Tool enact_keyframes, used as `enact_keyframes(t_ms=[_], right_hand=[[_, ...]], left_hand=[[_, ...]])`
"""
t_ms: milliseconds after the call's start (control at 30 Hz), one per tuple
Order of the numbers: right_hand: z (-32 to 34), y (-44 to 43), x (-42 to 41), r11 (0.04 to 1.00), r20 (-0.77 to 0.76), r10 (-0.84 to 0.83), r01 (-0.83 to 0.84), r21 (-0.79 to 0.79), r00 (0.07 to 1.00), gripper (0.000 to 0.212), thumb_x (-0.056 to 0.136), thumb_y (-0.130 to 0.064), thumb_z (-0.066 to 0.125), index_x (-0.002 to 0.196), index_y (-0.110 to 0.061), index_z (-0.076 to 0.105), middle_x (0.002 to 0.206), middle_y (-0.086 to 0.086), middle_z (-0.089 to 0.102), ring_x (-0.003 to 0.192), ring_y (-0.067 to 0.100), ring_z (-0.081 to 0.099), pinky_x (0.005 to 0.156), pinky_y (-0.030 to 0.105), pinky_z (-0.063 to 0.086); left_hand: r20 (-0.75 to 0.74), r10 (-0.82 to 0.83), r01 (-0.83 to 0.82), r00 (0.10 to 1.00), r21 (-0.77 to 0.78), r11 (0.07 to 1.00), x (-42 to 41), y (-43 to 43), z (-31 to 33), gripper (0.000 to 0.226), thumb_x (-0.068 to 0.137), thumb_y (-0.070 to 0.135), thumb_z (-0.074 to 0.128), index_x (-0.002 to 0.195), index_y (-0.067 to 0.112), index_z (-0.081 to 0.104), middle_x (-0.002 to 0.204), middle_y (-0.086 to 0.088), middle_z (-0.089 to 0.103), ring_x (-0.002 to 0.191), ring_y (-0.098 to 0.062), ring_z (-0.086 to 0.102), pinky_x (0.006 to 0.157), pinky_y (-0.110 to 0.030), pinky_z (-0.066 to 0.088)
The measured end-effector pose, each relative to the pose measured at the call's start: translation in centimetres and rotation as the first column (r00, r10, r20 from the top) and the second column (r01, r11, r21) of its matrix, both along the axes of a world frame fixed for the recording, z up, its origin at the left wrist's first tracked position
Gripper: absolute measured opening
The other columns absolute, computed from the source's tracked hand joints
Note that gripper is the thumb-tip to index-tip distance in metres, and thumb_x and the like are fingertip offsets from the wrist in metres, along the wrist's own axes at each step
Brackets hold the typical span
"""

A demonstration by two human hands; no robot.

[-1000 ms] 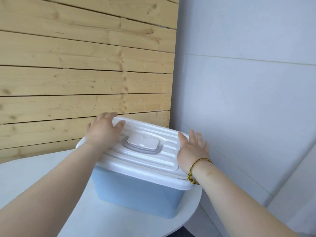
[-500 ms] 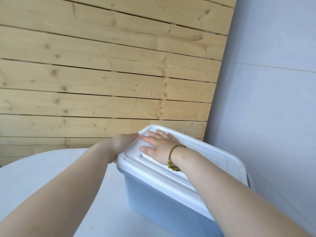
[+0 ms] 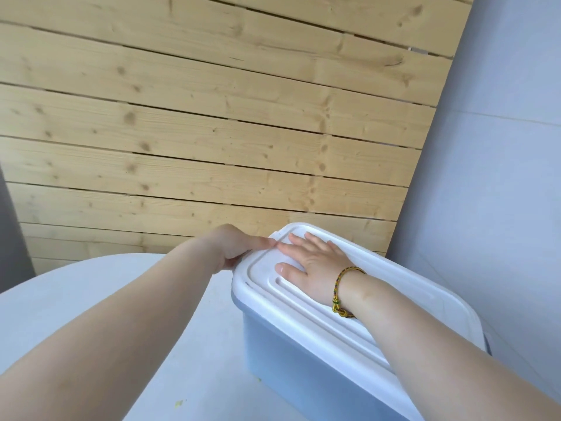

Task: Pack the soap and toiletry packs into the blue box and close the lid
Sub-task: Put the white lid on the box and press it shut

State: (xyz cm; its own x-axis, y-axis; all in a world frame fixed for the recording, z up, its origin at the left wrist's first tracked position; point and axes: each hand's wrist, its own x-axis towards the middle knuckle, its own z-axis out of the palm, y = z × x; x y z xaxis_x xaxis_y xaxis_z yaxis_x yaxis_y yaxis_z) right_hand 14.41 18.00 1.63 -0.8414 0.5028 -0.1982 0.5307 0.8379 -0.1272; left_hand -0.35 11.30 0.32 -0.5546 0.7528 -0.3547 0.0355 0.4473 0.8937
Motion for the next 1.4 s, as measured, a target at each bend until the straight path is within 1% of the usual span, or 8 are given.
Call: enact_keyframes(t_ms=[267,467,767,900,1000,1133,1267,1400], right_hand=[[0.1,0.0,-0.2,1.000,0.016,0.017,-0.017,0.007,1.000,0.052,0.097,-0.046,0.023,0.147,-0.037,0.012,0.160,-0.011,-0.002,0.147,0.013,-0.010,0.119,0.042,-0.008],[0.2,0.1,-0.4,0.999,0.021,0.031,-0.031,0.012,0.999,0.052,0.097,-0.046,0.024,0.147,-0.035,0.016,0.160,-0.012,0.001,0.148,0.013,-0.007,0.119,0.045,-0.007],[0.0,0.4,-0.6,0.999,0.013,0.035,-0.035,-0.002,0.999,0.051,0.097,-0.045,0.026,0.146,-0.034,0.020,0.160,-0.012,0.003,0.148,0.011,-0.005,0.119,0.047,-0.007],[-0.1,0.4,-0.6,0.999,-0.002,0.037,-0.037,-0.004,0.999,0.051,0.097,-0.044,0.026,0.146,-0.034,0.020,0.160,-0.012,0.003,0.148,0.010,-0.005,0.119,0.047,-0.007],[-0.1,0.3,-0.5,0.999,-0.011,0.036,-0.036,-0.006,0.999,0.051,0.097,-0.044,0.027,0.146,-0.034,0.019,0.160,-0.012,0.001,0.148,0.010,-0.005,0.119,0.046,-0.008],[0.2,0.4,-0.2,0.999,0.000,0.029,-0.029,-0.013,1.000,0.052,0.097,-0.045,0.027,0.146,-0.035,0.017,0.160,-0.012,-0.001,0.147,0.010,-0.007,0.119,0.046,-0.008],[1.2,1.0,0.4,0.999,-0.007,0.012,-0.012,-0.049,1.000,0.055,0.096,-0.044,0.032,0.148,-0.032,0.016,0.160,-0.007,0.001,0.148,0.013,-0.005,0.120,0.045,-0.005],[1.8,5.4,4.7,0.963,-0.081,-0.269,0.270,0.008,0.960,0.065,0.091,-0.048,0.043,0.148,-0.028,0.017,0.159,-0.003,0.014,0.146,0.019,0.013,0.119,0.039,0.015]], left_hand=[[0.290,0.034,-0.069,0.956,0.111,0.991,0.9,-0.9,-0.8,0.037,0.084,0.021,0.063,0.113,-0.002,0.061,0.112,-0.017,0.067,0.085,-0.027,0.064,0.066,-0.032,0.051],[0.168,0.079,-0.094,0.983,0.082,0.992,1.0,-0.1,-0.1,0.034,0.083,0.011,0.064,0.113,-0.006,0.061,0.114,-0.021,0.064,0.094,-0.029,0.060,0.090,-0.040,0.048],[0.051,0.157,-0.161,0.986,0.078,0.984,1.2,0.5,-0.5,0.037,0.079,0.010,0.068,0.109,-0.010,0.059,0.098,-0.019,0.063,0.087,-0.029,0.059,0.078,-0.036,0.049],[-0.018,0.145,-0.143,0.989,0.081,0.986,1.5,0.6,-0.5,0.019,0.082,0.014,0.066,0.088,-0.002,0.059,0.072,-0.010,0.057,0.072,-0.025,0.055,0.066,-0.030,0.045],[-0.194,0.062,-0.061,0.979,0.012,0.998,2.3,0.5,-0.5,0.031,0.089,0.031,0.054,0.071,0.007,0.051,0.064,-0.003,0.047,0.059,-0.018,0.045,0.053,-0.026,0.036],[-0.288,-0.049,0.042,0.956,-0.031,0.999,3.0,0.0,-0.8,0.034,0.089,0.044,0.047,0.091,0.011,0.053,0.076,-0.001,0.054,0.071,-0.020,0.050,0.059,-0.026,0.037],[-0.300,-0.047,0.045,0.953,-0.013,0.999,2.9,-0.1,-0.9,0.030,0.092,0.036,0.046,0.077,0.012,0.056,0.070,0.000,0.055,0.065,-0.018,0.051,0.054,-0.024,0.036],[-0.331,-0.037,0.039,0.943,0.001,0.999,2.6,1.2,-0.8,0.039,0.092,0.032,0.047,0.100,-0.002,0.063,0.087,-0.011,0.061,0.079,-0.025,0.054,0.067,-0.029,0.041]])
